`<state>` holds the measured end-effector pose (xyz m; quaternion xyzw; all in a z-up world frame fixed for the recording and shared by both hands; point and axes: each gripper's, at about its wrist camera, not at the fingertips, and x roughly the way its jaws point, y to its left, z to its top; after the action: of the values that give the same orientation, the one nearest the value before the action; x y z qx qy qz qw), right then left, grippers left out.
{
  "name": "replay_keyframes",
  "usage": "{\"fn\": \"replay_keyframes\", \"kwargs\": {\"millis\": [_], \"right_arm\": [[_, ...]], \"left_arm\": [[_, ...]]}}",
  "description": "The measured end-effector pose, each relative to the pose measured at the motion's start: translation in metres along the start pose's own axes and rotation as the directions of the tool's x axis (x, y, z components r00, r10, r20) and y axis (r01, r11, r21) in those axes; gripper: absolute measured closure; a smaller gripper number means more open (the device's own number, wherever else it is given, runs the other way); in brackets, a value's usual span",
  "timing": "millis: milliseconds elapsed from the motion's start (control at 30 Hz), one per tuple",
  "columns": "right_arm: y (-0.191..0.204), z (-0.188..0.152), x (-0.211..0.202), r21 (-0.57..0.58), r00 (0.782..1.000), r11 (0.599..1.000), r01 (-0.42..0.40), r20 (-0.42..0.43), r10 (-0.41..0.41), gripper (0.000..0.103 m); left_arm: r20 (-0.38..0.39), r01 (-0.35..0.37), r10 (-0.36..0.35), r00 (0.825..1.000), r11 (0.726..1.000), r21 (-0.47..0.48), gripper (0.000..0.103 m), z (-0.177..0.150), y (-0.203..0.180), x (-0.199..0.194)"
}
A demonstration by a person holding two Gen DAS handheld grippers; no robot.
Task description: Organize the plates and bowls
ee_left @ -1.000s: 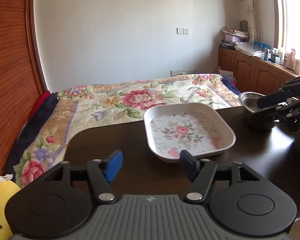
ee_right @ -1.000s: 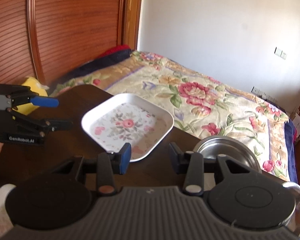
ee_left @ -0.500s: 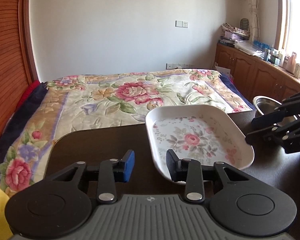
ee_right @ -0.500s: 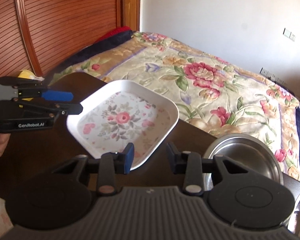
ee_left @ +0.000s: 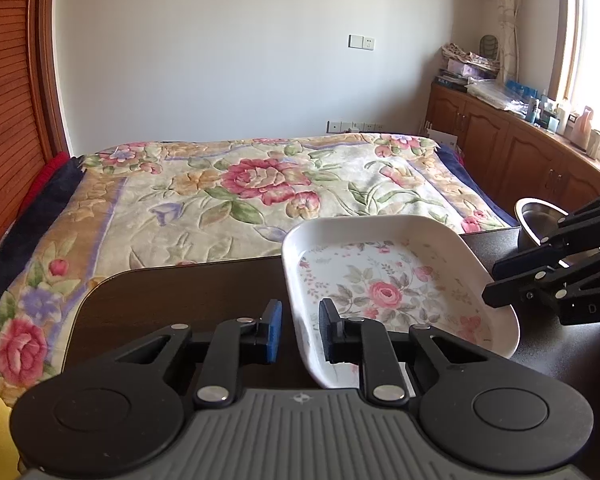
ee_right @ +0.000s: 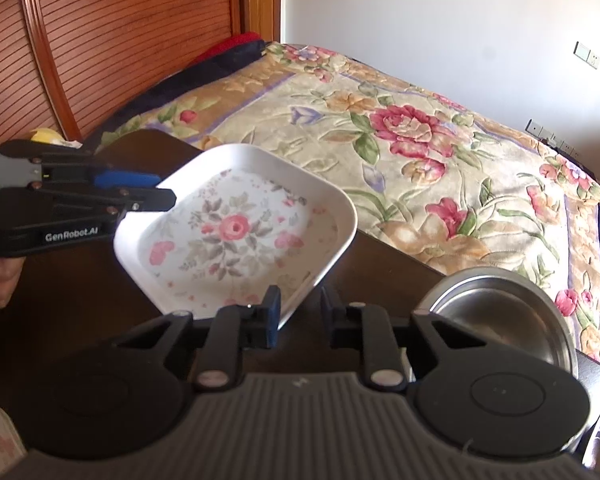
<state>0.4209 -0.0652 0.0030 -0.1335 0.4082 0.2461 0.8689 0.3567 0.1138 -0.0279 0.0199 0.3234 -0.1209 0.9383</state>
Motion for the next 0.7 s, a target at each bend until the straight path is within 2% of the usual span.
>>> {"fn": "replay_keyframes", "kwargs": {"millis": [300,700], "right_arm": [[-0.0011,0.0012,0.0044,0.008,1.000,1.000,-0.015,-0.018,0.015,0.083],[-0.0013,-0.0009,0.0024,0.010,0.999,1.000,-0.028,-0.023,0.028,0.084]], "left_arm": [[-0.022,0.004,-0.004,1.000,1.000,0.003,0.091,-0.0029,0.0011,0.0057],[-0.023,0.006,-0.006,1.000,1.000,0.002,0.093,-0.0032,0.0002,0.0048]]}}
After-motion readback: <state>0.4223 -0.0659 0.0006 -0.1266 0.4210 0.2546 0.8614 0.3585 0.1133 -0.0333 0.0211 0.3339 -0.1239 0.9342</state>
